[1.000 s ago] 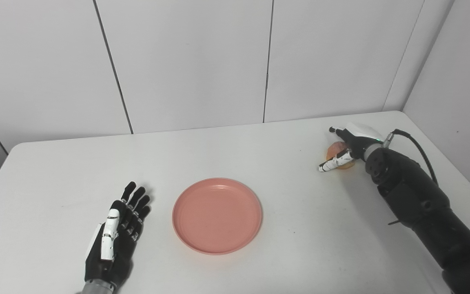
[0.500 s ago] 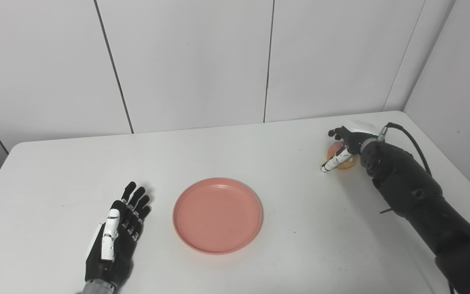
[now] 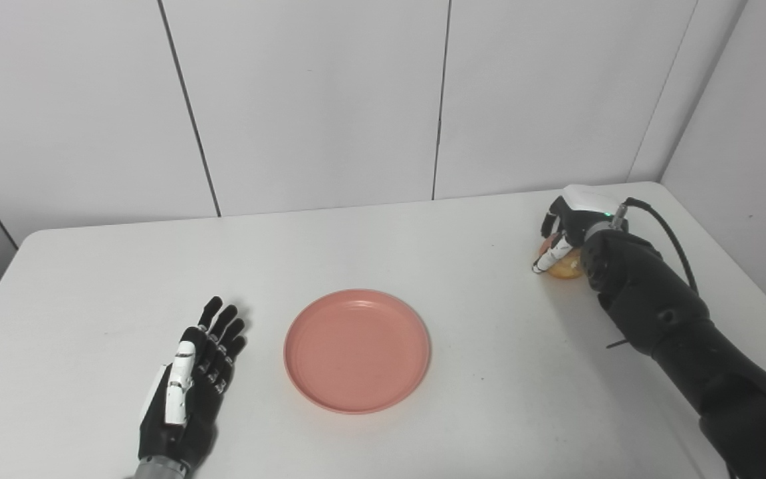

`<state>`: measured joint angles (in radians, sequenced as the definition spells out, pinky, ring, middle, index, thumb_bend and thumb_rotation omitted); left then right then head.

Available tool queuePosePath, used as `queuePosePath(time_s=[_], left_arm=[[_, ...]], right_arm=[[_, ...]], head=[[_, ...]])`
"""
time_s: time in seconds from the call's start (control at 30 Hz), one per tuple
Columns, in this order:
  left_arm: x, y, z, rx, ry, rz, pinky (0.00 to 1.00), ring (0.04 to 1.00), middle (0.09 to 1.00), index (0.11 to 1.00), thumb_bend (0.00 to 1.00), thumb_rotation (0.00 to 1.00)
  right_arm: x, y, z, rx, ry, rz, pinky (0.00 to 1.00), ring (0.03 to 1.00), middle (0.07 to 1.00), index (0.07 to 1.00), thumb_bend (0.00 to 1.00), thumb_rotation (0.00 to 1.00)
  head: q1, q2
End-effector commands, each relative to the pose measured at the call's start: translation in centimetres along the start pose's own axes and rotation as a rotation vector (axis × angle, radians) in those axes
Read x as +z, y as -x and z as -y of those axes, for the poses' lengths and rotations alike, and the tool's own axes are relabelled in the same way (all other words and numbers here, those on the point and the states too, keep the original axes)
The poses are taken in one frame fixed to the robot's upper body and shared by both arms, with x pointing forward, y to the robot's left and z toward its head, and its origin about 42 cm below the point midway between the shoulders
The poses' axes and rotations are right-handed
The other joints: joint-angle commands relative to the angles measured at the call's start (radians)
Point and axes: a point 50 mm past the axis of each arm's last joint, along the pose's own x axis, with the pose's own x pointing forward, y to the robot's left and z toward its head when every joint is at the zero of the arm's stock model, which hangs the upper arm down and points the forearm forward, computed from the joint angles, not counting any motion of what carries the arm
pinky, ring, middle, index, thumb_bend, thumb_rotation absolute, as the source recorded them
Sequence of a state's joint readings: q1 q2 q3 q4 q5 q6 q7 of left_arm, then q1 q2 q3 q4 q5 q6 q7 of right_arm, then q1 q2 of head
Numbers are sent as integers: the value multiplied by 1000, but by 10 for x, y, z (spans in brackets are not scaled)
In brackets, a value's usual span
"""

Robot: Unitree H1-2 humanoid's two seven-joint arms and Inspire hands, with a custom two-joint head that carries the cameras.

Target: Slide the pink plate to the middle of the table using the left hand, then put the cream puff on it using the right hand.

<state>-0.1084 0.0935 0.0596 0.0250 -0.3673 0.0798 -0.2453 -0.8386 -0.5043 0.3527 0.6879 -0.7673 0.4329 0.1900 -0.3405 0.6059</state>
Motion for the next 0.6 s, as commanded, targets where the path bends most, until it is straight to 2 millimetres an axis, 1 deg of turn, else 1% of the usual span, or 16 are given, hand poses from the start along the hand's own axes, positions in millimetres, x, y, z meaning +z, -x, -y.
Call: queuePosePath(time_s=[0.0, 0.07, 0.17, 0.23, 0.27, 0.4, 0.53, 0.57], left_arm=[[-17, 13, -7, 34, 13, -100, 1000, 977, 975, 963, 418, 1000], [-17, 12, -6, 33, 11, -99, 1000, 976, 974, 962, 415, 1000], [-17, 12, -6, 32, 10, -98, 1000, 980, 979, 969, 414, 1000], [-17, 12, -5, 31, 10, -98, 1000, 980, 979, 969, 416, 1000], [-17, 12, -5, 31, 11, -97, 1000, 976, 977, 967, 422, 1000], [-16, 12, -3, 31, 14, -96, 1000, 977, 976, 970, 418, 1000], [-16, 11, -2, 29, 8, -96, 1000, 975, 974, 967, 415, 1000], [-16, 11, -1, 30, 8, -95, 1000, 974, 973, 966, 417, 1000]], right_arm=[[-13, -1, 26, -69, 10, -53, 349, 389, 496, 551, 511, 0], [-13, 0, 29, -79, -8, -50, 339, 381, 492, 559, 509, 0], [-11, 5, 41, -89, -20, -34, 326, 372, 482, 565, 508, 0], [-10, 10, 49, -98, -20, -18, 330, 374, 479, 563, 509, 0], [-10, 12, 52, -102, -20, -10, 349, 386, 492, 546, 512, 0], [-2, 31, 69, -131, -33, 55, 375, 402, 503, 526, 515, 0], [11, 48, 82, -151, -56, 113, 381, 412, 523, 494, 517, 0], [18, 54, 85, -156, -62, 135, 384, 413, 527, 490, 516, 0]], head=[[1, -1], [4, 1], [9, 1], [14, 2], [14, 2], [18, 3], [29, 5], [33, 5]])
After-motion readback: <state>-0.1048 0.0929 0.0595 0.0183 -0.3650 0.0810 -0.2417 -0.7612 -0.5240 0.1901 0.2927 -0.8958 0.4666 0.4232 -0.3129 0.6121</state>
